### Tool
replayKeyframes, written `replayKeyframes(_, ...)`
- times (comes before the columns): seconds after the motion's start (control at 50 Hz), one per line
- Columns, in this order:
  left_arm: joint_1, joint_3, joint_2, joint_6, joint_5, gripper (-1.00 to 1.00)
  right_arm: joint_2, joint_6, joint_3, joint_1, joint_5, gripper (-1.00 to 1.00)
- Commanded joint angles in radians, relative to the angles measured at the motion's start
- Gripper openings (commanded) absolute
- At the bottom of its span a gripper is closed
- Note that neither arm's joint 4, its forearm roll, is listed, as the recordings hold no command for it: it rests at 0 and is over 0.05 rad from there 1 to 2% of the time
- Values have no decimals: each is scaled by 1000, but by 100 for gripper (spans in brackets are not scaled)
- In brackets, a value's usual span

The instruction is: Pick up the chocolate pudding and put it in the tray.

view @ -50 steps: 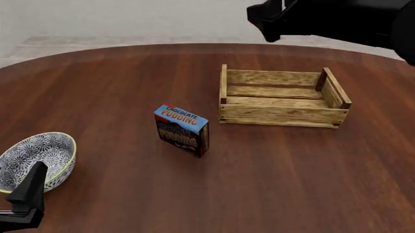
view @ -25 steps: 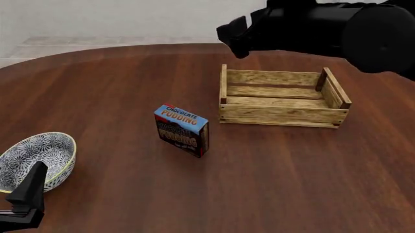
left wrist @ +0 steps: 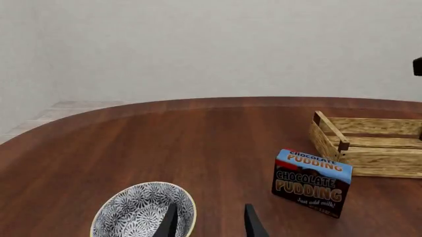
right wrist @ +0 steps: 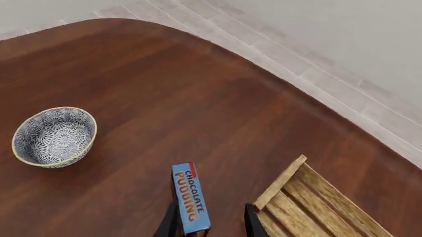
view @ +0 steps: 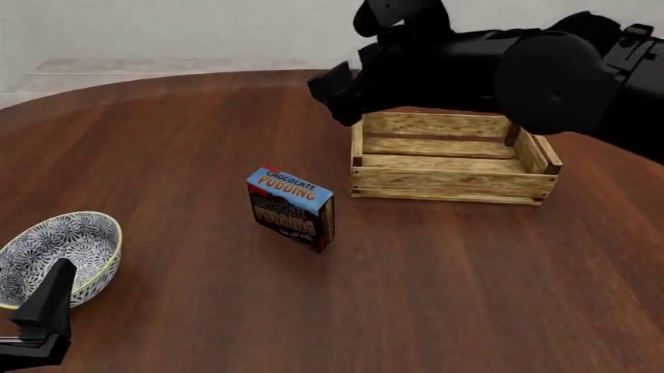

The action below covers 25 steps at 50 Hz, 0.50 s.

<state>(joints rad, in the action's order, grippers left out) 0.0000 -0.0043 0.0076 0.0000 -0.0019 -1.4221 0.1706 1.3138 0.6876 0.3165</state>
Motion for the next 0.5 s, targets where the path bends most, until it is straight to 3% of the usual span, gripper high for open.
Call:
replayKeyframes(0.02, 0, 0, 0, 0, 0, 100, -22, 26, 18, 36, 29, 100)
replayKeyframes(0.5, 0, 0, 0, 0, 0, 100, -68, 73, 72, 79, 123, 100)
